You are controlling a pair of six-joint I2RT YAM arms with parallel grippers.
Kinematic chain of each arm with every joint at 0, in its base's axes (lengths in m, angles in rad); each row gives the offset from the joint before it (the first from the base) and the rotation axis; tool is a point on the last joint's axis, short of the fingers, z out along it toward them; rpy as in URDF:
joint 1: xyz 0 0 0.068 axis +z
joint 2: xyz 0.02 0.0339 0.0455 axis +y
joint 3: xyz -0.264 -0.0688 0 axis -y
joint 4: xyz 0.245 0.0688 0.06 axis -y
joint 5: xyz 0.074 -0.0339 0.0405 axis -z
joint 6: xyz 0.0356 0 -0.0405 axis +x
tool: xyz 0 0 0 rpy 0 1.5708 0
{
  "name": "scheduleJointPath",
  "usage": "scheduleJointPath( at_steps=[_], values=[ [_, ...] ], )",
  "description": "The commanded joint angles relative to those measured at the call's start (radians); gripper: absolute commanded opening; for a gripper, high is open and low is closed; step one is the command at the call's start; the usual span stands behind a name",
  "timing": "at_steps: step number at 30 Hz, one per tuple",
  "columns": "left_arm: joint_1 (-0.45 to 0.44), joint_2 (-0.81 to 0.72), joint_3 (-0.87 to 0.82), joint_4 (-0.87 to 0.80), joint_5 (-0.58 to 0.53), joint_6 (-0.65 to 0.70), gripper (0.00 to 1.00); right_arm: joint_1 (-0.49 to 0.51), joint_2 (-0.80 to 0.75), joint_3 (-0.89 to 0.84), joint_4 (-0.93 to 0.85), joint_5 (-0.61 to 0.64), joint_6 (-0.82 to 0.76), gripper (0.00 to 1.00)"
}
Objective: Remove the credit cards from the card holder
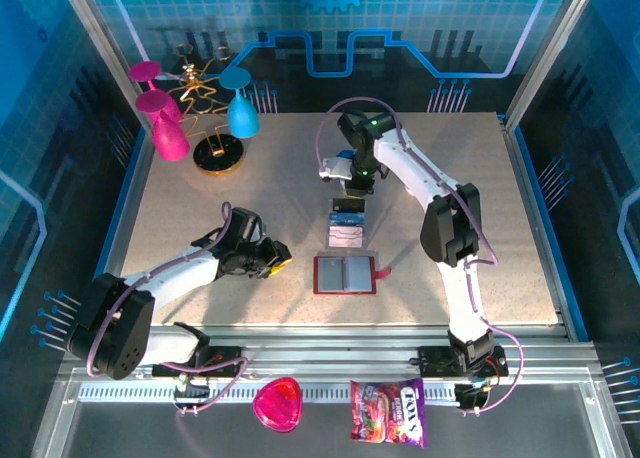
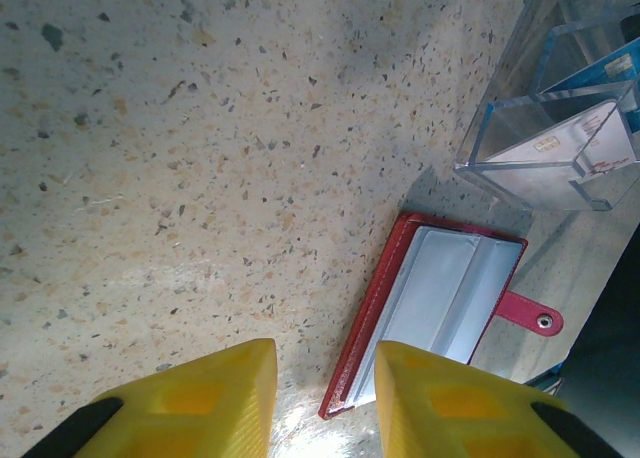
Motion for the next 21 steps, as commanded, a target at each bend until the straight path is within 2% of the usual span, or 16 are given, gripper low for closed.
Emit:
scheduleJointPath(
  at_steps=[1, 13, 21],
  values=[
    [0.001, 0.014, -0.011, 0.014, 0.018, -0.017, 0.32, -0.01, -0.02, -0.028, 0.042, 0.013, 0.006, 0.08],
    [-0.009, 0.025, -0.008, 0.021, 0.019, -0.025, 0.32, -0.011, -0.005, -0.135, 0.169, 0.052, 0.003, 0.05],
    [-0.011, 0.021, -0.007, 0.014, 0.017, -0.023, 0.32, -0.01, 0.012, -0.144, 0.173, 0.044, 0.004, 0.04]
  ],
)
